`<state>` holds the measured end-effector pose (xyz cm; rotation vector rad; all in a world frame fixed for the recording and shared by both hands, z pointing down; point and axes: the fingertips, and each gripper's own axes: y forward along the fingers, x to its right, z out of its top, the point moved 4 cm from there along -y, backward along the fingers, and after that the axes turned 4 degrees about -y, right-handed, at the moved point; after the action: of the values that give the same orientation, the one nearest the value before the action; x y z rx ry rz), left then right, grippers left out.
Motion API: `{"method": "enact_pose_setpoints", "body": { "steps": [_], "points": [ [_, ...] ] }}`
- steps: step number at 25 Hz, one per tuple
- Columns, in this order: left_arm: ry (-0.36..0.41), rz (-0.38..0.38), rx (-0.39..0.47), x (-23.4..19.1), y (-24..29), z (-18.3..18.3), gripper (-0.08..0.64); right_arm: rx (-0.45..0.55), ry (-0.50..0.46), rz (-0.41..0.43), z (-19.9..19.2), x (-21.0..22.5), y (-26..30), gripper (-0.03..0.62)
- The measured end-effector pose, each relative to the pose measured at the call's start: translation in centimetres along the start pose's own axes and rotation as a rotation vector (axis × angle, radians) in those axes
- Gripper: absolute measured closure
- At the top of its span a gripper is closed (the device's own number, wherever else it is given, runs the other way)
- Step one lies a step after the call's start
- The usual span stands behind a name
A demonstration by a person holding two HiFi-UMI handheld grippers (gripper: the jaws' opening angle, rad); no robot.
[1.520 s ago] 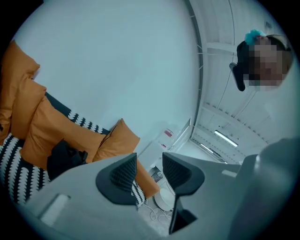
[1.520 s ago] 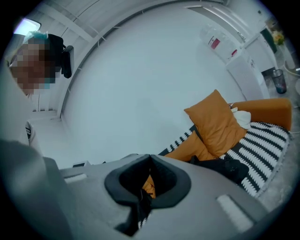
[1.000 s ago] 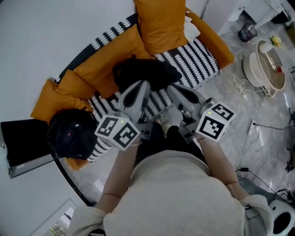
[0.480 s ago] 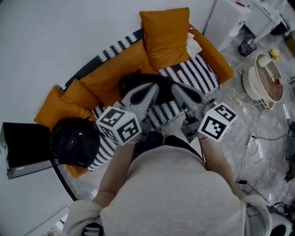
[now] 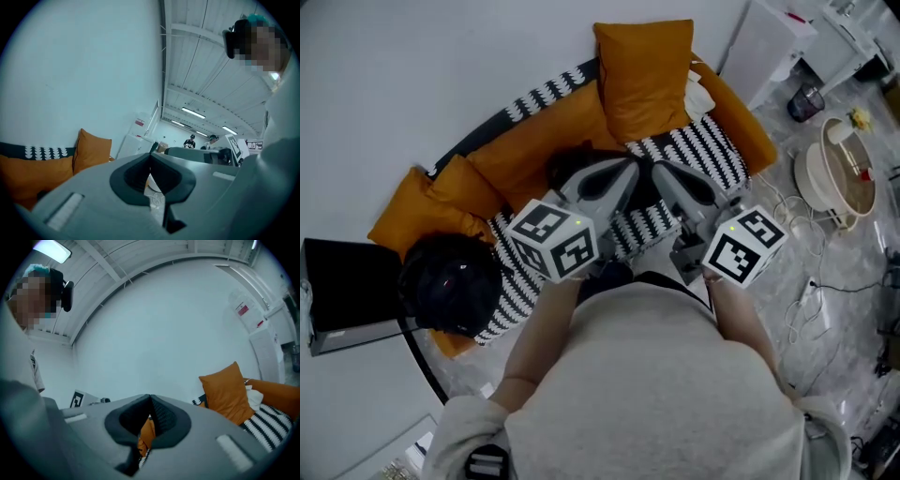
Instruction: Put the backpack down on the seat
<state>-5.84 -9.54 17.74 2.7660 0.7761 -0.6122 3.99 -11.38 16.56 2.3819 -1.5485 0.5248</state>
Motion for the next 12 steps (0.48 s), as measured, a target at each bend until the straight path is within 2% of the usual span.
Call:
{"method": "enact_pose_setpoints", "body": {
  "steps": [4,8,12],
  "points": [
    [0.011,0.027,-0.027,-0.2,0.0,-0.7,0.552,-0.013,-0.018,-0.009,-0.4,-0.1,-0.1,0.589],
    [-0.008,0.041,0.008,0.0,-0.3,-0.9,0.552,-0.016,-0.012,0.001,-0.8,-0.5,-0.6,0.589],
    [-0.003,0.035,0.004,0.6,-0.5,-1.4,0.553,-0.024,-0.017,-0.004,-1.4,-0.5,-1.0,0.589]
  ]
}}
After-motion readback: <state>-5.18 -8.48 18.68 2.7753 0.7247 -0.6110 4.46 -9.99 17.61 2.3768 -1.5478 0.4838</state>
